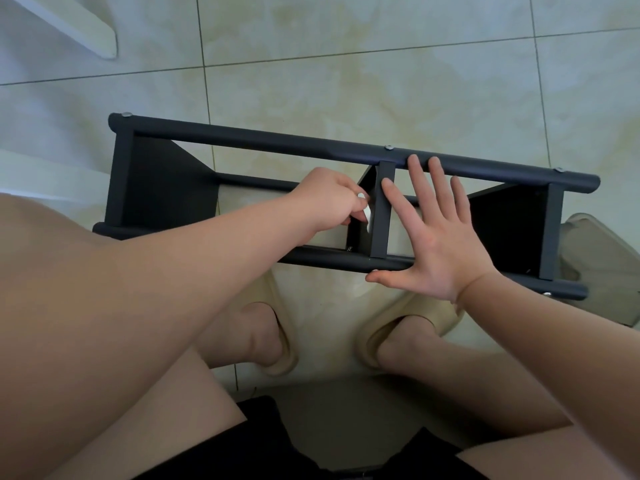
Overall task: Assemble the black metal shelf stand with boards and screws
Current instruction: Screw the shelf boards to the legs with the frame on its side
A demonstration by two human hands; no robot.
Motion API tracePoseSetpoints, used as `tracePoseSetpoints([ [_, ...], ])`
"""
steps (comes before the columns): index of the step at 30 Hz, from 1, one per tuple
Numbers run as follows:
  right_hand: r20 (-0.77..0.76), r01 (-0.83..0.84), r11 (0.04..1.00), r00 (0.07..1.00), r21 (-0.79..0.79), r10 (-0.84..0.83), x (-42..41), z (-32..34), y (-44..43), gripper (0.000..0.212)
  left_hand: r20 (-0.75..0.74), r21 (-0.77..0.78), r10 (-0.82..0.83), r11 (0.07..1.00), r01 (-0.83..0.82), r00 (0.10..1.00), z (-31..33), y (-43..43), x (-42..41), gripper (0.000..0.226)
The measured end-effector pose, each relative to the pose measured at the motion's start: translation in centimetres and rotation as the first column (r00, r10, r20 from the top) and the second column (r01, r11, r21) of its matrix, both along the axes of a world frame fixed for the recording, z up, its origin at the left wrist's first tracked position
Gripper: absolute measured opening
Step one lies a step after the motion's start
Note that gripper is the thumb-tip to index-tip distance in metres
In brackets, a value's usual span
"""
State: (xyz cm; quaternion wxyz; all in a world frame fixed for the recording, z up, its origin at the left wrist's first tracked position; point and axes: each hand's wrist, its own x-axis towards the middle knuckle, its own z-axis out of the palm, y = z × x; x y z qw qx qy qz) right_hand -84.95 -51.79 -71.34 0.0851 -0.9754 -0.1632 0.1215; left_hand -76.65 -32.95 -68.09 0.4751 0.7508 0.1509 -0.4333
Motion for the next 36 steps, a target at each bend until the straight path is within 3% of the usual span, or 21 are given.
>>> tracePoseSetpoints([
  [21, 0.017, -0.019, 1.0, 1.0, 0.015, 0.019, 0.11, -0.01, -0.07, 0.118, -0.08, 0.032, -0.115, 0.993, 0.117, 0.99, -0.09, -0.55, -0.13, 0.018],
  [36, 0.026, -0.018, 1.0, 1.0, 0.015, 0.018, 0.09, -0.16, -0.12, 0.119, -0.113, 0.02, -0.08, 0.996, 0.083, 0.99, 0.17, -0.72, 0.01, 0.016],
])
